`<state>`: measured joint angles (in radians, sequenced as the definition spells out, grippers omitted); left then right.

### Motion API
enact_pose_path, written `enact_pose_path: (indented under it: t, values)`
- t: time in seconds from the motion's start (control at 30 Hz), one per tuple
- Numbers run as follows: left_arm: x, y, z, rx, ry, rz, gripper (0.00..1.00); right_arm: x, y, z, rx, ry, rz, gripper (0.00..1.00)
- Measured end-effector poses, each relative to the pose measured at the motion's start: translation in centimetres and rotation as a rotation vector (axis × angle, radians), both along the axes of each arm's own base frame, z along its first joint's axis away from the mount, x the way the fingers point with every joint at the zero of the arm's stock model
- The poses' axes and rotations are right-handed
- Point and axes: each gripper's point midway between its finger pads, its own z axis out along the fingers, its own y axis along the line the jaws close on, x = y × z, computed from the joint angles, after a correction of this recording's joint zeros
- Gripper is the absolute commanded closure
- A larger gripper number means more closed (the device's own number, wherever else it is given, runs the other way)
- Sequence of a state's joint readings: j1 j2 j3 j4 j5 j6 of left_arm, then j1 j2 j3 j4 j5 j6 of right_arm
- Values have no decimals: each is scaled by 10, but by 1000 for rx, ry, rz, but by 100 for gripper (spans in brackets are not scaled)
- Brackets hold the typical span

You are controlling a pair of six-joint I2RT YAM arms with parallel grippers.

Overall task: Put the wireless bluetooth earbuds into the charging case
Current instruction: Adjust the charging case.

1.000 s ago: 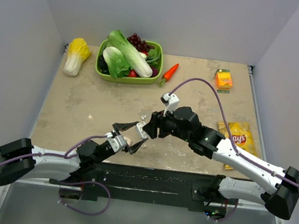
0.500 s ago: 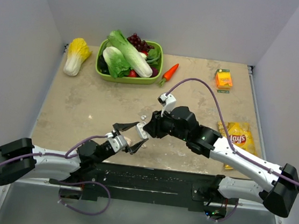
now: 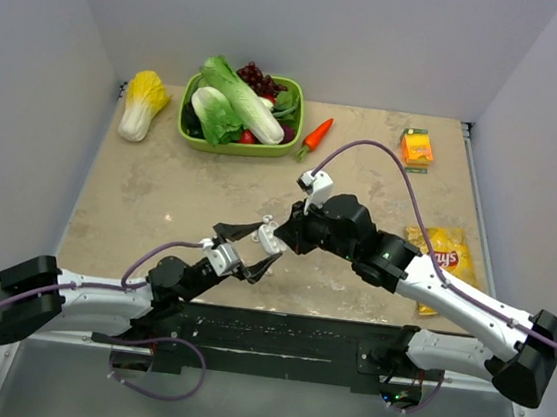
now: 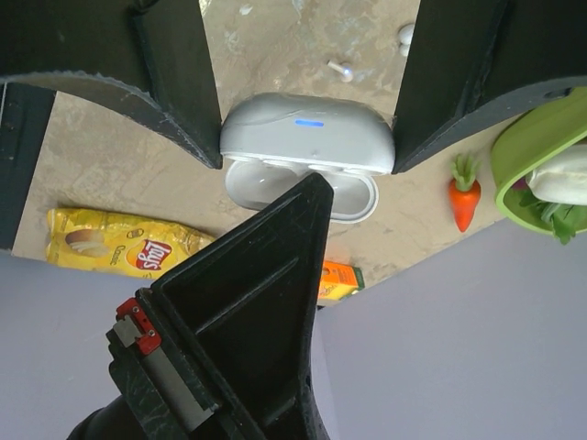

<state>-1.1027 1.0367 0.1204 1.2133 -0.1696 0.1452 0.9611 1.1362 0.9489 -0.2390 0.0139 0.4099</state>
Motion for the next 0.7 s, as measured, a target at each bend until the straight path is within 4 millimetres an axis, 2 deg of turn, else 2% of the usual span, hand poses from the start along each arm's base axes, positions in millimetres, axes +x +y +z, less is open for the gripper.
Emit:
enact_pose_path:
  t: [0.03, 0.07, 0.3, 0.43, 0.57, 0.7]
  values:
    - [1, -1, 3, -6, 5, 0, 3, 0, -2, 3, -4, -10, 2, 100]
    - [1, -3, 4, -9, 13, 0, 1, -1, -2, 7, -2, -19, 6, 100]
    - [8, -8, 8, -42, 97, 16, 0, -3, -13, 29, -12, -84, 19, 100]
    - [9, -8, -3, -22, 153, 22, 0, -3, -18, 40, -17, -115, 22, 100]
    - [2, -9, -9, -11, 206, -14, 0, -3, -26, 56, -1, -210, 37, 100]
    - [-13, -18, -7, 12, 246, -114, 2, -14, -46, 78, 26, -349, 71, 100]
